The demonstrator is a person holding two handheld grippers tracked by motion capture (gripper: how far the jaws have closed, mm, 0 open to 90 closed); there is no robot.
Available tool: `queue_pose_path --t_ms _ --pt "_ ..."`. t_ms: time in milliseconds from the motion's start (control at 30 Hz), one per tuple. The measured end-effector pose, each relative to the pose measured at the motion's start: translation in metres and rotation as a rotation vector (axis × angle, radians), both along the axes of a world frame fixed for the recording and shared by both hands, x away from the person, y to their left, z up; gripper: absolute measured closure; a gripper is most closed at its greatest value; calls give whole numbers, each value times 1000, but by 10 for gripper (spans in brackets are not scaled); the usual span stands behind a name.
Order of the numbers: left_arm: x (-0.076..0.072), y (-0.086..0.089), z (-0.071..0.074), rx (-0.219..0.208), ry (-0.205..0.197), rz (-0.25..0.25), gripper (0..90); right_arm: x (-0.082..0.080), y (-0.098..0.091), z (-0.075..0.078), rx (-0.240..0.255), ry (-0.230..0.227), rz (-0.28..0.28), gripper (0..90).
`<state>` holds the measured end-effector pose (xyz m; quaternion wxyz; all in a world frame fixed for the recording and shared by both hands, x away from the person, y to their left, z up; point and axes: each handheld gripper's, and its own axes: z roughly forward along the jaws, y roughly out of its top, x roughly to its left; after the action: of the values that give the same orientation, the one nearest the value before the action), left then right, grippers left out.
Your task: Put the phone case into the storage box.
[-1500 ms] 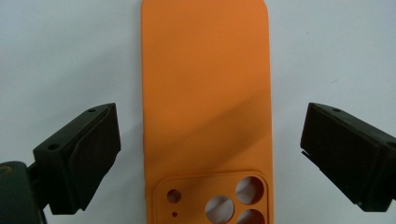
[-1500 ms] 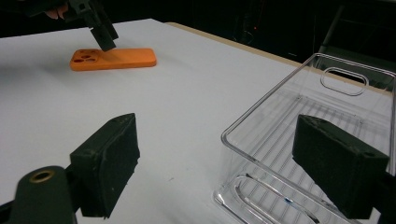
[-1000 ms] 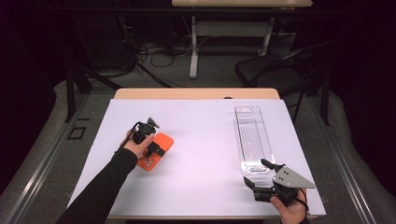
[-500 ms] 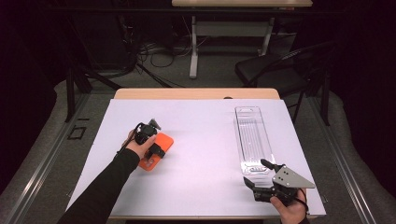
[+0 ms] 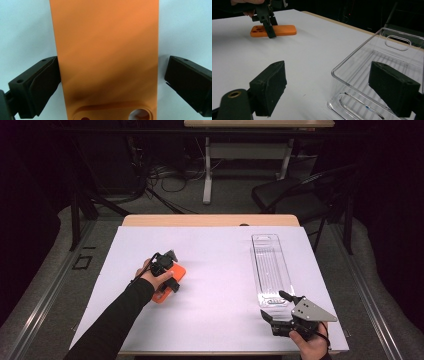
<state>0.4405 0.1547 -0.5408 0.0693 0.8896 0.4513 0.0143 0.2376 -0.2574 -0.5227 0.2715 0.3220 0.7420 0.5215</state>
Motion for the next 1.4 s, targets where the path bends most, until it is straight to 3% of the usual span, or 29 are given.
queue_pose_path --t_ms 400,633,767,1033,1400 --pt "-1 3 0 -29 -8 12 3 0 1 0 -2 -2 5 142" --pt "1 3 1 -19 -2 23 14 0 0 0 -4 1 5 142" --pt "3 4 4 1 -2 25 92 0 0 -1 -4 4 6 142" --pt "4 1 6 21 13 31 144 0 0 -1 -2 3 4 142" --pt "6 -1 7 37 31 38 156 0 0 -1 -3 2 5 142"
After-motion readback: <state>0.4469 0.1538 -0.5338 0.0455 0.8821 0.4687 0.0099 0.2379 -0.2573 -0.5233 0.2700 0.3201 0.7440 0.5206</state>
